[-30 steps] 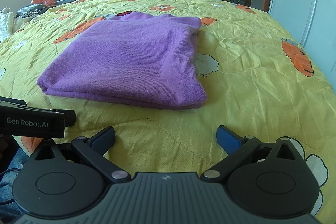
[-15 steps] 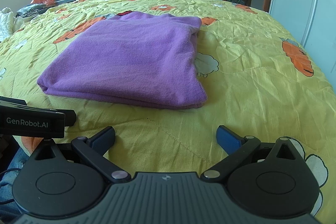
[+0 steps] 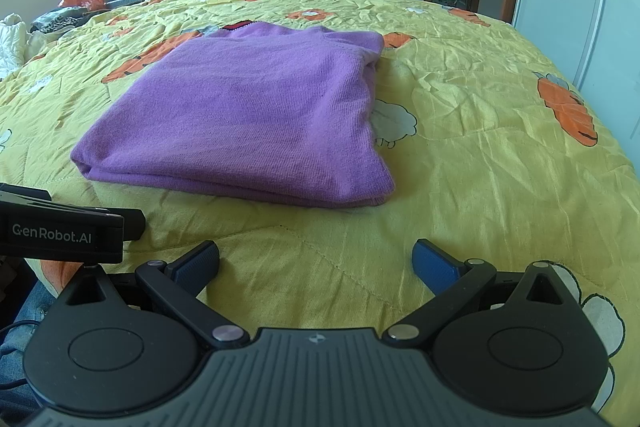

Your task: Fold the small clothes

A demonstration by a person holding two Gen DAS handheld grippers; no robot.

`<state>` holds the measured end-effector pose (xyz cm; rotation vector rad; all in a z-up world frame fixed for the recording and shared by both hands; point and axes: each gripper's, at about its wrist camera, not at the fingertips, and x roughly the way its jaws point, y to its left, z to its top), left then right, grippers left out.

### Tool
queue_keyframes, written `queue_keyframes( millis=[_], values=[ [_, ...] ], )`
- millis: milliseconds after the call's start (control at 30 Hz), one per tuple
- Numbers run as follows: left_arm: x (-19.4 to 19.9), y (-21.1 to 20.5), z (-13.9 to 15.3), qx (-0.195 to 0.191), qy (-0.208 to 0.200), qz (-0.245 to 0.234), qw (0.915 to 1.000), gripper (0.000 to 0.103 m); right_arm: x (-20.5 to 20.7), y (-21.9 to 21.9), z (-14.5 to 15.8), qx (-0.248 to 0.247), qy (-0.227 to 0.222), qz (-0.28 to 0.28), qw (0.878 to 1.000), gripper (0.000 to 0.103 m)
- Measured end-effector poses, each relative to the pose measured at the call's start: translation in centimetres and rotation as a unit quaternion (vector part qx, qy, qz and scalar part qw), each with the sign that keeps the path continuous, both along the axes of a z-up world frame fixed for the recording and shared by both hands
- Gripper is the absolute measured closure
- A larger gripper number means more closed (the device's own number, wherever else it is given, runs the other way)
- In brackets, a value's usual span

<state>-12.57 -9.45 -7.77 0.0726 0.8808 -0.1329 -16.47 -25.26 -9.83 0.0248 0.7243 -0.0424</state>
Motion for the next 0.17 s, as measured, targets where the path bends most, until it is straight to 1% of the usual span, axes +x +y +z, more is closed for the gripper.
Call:
queue_keyframes(
  millis=[167],
  values=[
    [0.06, 0.01, 0.01, -0.001, -0.003, -0.001, 1.0, 0.0, 0.02, -0.01, 0.01, 0.0, 0.0, 0.0, 1.0, 0.0]
  ],
)
